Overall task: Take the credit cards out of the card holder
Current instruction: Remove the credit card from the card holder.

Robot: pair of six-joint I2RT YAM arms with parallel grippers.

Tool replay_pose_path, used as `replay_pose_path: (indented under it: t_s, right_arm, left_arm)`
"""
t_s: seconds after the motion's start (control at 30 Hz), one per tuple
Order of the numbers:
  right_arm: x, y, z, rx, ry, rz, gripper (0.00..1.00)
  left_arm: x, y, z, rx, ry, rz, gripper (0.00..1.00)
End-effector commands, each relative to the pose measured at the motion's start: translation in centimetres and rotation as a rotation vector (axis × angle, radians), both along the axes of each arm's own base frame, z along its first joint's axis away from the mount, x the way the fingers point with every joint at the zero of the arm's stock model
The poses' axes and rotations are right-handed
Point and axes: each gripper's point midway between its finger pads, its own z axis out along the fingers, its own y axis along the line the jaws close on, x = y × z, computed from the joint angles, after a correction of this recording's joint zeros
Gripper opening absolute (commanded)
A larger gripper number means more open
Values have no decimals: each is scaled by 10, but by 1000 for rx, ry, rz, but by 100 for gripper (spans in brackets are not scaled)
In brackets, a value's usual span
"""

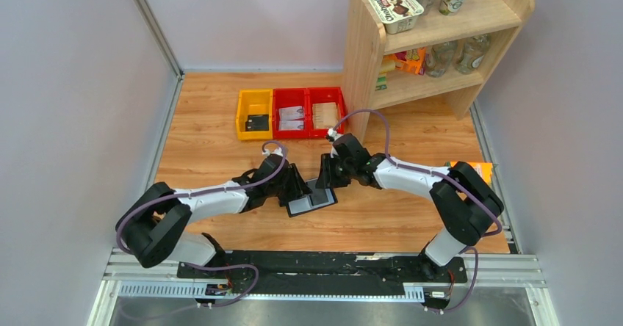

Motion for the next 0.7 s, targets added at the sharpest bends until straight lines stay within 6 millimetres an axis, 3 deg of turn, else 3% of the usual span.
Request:
replay_pose_path:
  t_s: [0.0, 0.33, 0.47, 0.57, 0.67]
  right_arm:
    - [1, 5, -7, 34, 8, 2, 36]
    - [-10, 3, -25, 36, 68, 2, 35]
    - [-14, 2, -30, 39, 91, -3, 34]
    - [-15, 1, -33, 33, 99, -6, 34]
    - [-14, -1, -35, 22, 101, -16, 34]
  left_arm:
    - [7, -6, -4, -66, 5, 11, 40]
    - [5, -13, -19, -118, 37, 6, 40]
    - [5, -16, -15, -171, 22, 14, 36]
    - [6, -17, -9, -211, 4, 25, 27]
    - [9, -18, 6, -266, -44, 39, 22]
